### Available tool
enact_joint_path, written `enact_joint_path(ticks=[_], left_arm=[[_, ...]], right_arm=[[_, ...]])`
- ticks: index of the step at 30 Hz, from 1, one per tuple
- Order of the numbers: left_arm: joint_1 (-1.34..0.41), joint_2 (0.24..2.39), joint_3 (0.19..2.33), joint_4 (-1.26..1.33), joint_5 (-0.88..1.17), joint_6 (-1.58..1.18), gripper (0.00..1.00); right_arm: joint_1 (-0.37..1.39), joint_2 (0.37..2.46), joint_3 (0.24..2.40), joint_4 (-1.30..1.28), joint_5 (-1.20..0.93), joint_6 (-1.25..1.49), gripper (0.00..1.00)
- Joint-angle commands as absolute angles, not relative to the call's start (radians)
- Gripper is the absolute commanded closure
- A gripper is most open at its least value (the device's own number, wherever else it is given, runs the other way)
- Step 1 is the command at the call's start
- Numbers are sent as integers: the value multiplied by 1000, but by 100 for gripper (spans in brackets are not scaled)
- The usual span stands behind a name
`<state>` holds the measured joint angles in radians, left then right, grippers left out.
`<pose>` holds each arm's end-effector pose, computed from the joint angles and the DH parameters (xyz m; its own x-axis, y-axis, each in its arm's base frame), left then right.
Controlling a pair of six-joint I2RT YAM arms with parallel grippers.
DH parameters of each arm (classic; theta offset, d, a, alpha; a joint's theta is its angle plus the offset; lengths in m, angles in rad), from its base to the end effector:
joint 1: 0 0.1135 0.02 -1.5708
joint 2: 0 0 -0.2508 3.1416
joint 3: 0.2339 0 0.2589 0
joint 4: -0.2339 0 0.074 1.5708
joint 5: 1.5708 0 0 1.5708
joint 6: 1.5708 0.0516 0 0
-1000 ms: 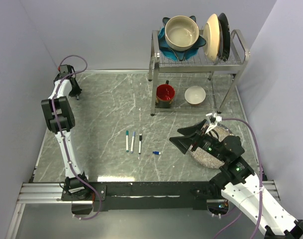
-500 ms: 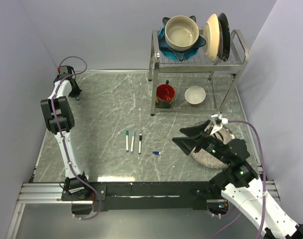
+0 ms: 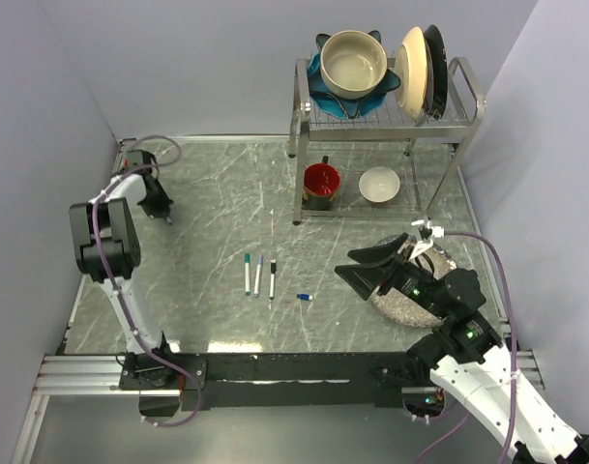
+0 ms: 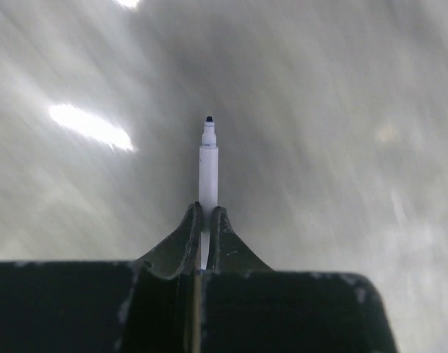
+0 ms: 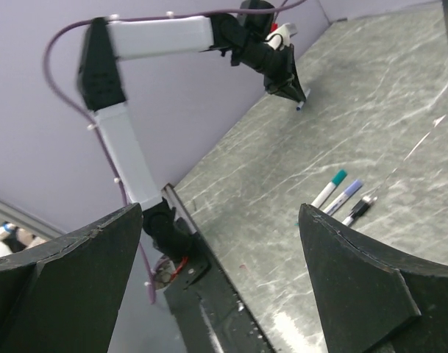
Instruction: Insert the pens into the pen caps
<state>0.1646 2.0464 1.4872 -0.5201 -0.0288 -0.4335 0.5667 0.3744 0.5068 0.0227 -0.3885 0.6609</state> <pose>0.4332 0.0735 0.1430 -0.7148 -0.5444 -0.4390 -0.5261 0.8322 -0.1752 0.1149 0.0963 0.3168 -0.3959 0.4214 -0.8159 -0.7215 0.4069 0.5603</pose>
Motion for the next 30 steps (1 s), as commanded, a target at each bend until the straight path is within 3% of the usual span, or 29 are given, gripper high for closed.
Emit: enact_joint_path(ticks=[1, 5, 10, 12, 16, 22, 30], left_arm=[[46, 1747, 1277, -456, 136, -503, 99], [-64, 1533, 1082, -272, 470, -546, 99], [-288, 1320, 942, -140, 607, -636, 99], [-348, 1269, 893, -46, 640, -667, 99], [-512, 1142, 810, 144, 684, -755, 99], [-662, 1114, 749, 319, 699, -816, 99], [-730, 1129, 733, 386, 684, -838, 99]], right_arm=[[566, 402, 485, 103, -423, 764, 7], [566, 410, 472, 98, -396, 795, 8], [565, 452, 500, 94, -361, 767, 10], [566, 488, 503, 110, -357, 761, 12], [566, 540, 497, 178, -413, 779, 26], [569, 594, 476, 271, -396, 822, 32], [597, 637, 495, 302, -371, 841, 33]])
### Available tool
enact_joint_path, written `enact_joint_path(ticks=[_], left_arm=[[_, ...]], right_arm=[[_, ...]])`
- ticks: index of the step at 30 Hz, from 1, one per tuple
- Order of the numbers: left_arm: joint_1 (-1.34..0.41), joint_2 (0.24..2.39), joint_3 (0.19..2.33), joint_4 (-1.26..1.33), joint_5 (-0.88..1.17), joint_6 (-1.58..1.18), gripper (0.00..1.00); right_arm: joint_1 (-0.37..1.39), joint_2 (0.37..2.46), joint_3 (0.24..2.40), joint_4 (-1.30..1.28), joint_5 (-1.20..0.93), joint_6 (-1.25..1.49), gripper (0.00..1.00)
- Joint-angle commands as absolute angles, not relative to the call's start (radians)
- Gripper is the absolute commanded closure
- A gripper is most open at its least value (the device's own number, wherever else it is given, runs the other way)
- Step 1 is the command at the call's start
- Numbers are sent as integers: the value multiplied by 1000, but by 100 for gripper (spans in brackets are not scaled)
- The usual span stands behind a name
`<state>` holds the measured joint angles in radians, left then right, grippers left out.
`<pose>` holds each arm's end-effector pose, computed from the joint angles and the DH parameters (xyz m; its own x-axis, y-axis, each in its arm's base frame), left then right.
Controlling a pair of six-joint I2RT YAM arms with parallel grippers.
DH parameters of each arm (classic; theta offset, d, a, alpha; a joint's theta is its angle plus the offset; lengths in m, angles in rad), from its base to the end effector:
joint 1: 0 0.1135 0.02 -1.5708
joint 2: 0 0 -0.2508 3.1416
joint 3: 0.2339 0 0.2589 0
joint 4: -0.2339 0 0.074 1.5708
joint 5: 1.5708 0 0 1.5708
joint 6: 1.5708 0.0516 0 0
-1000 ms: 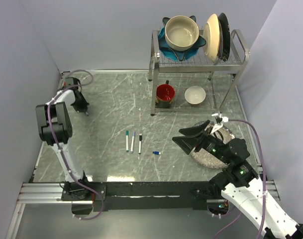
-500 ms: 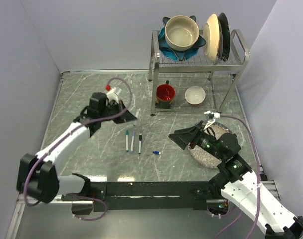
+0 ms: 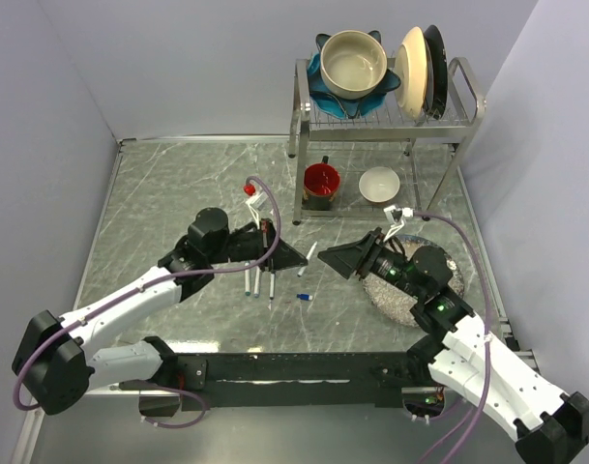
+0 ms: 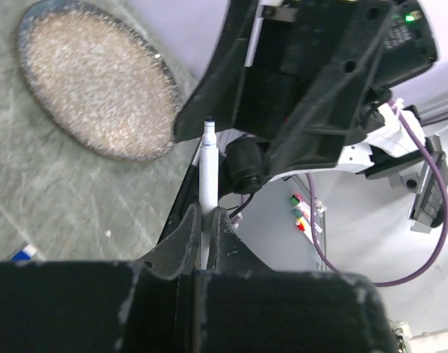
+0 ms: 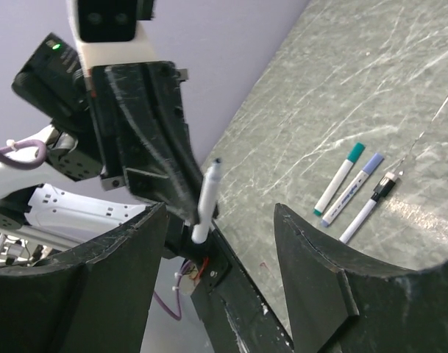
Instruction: Insert the pens into the pen caps
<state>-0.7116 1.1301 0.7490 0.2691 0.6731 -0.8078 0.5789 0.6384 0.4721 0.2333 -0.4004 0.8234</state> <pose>0.1931 -0.2090 0.2896 -0.7666 -0.0851 -0.6364 0.6159 0.1824 -0.7664 0.1549 0.1252 0.2886 -0.5702 0.4342 -0.6973 -0.6049 0.3525 0.7141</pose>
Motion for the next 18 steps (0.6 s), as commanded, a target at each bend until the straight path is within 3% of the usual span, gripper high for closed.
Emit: enact_joint_path(ticks=[1, 11, 14, 15, 16, 18], left_arm=[[-739, 1126, 733, 388, 677, -841, 99], [-795, 1138, 733, 422, 653, -860, 99], [-807, 1146, 738, 425, 666, -856, 99], [-811, 1150, 741, 410, 670, -851, 99], [-811, 1152, 750, 400, 673, -847, 93], [-815, 1154, 752, 405, 696, -841, 82]], right_arm=[[598, 637, 494, 302, -358, 844, 34], [672, 673, 512, 333, -339, 828, 54], [692, 670, 515, 342, -334, 821, 81], [707, 667, 517, 347, -336, 812, 95], [713, 664, 522, 344, -336, 792, 100], [727, 664, 540, 333, -330, 772, 100]])
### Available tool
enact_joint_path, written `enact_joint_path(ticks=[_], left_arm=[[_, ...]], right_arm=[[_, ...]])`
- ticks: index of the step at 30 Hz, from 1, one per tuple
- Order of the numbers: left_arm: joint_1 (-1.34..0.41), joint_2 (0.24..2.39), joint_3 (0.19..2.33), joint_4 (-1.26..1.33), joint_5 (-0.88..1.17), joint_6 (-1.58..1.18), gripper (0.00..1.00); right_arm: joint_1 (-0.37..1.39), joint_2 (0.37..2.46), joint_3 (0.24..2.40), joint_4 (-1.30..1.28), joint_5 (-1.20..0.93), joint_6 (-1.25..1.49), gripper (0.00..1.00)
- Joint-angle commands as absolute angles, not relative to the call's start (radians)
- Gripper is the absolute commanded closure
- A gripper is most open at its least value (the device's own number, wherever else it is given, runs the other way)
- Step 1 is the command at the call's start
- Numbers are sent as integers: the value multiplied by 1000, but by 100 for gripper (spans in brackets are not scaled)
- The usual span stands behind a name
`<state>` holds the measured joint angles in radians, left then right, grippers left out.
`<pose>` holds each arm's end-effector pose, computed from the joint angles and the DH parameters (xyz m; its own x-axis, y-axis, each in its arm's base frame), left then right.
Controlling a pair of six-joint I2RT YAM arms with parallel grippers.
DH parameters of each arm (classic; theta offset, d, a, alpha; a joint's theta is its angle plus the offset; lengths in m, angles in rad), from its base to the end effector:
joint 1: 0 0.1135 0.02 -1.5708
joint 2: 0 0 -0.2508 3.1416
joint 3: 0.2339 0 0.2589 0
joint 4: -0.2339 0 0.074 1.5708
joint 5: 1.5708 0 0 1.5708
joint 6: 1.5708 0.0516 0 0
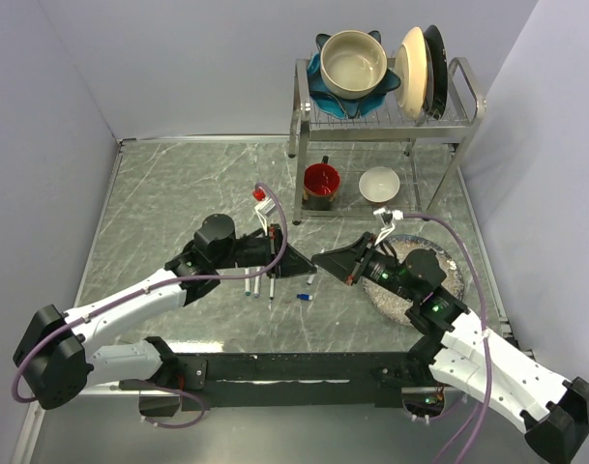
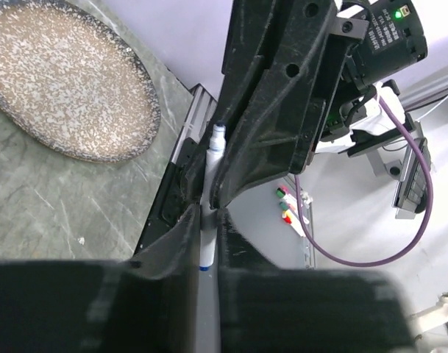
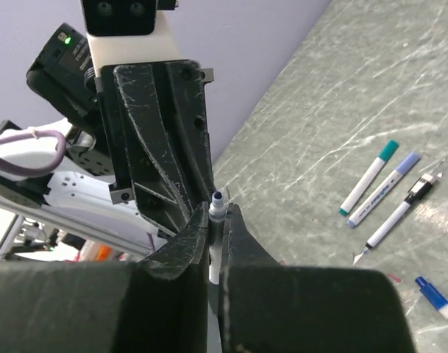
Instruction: Insert the pens into the pen caps
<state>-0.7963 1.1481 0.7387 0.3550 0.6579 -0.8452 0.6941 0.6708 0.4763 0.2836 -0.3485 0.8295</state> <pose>0.1780 -0.2270 0.2908 -0.7678 -0.0617 -0.6377 0.6302 0.1067 -0.7691 0.1457 0.1442 0.2905 -0.5901 0.4108 -0.6950 -0.6330 0.2989 0.7142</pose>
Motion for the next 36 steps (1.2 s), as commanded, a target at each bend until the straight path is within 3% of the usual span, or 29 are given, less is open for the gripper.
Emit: enact_joint_path(ticks=[1, 4, 9, 17, 18, 20, 21, 22, 25, 28, 32, 36], left_arm=[[-816, 1154, 746, 419, 710, -844, 72], [-819, 1157, 738, 446, 736, -850, 64], [-821, 1175, 744, 430, 745, -828, 66], [-824, 1173, 739, 394, 764, -790, 80], [-825, 1175, 738, 388, 768, -785, 93], [-825, 1169, 733, 371, 756, -770, 99], [-825, 1163, 726, 368, 750, -764, 99], [-825, 1157, 724, 358, 720, -750, 99], [-824, 1118, 733, 264, 632, -701, 99], [-821, 1050, 749, 158, 476, -654, 99], [-821, 974, 756, 52, 237, -601, 99], [-819, 908, 756, 3, 122, -545, 99]], right_arm=[[738, 667, 545, 324, -331, 758, 100], [749, 681, 557, 327, -345, 755, 100], [761, 695, 563, 336, -338, 749, 100], [764, 701, 589, 308, -311, 727, 100], [765, 706, 592, 305, -310, 726, 100], [765, 710, 601, 299, -313, 721, 100], [765, 716, 603, 285, -313, 722, 94], [764, 718, 604, 276, -307, 727, 76], [765, 718, 610, 218, -264, 788, 51], [765, 706, 624, 128, -192, 871, 42], [765, 687, 656, -58, -10, 1071, 41], [765, 770, 783, -476, 236, 1345, 43]])
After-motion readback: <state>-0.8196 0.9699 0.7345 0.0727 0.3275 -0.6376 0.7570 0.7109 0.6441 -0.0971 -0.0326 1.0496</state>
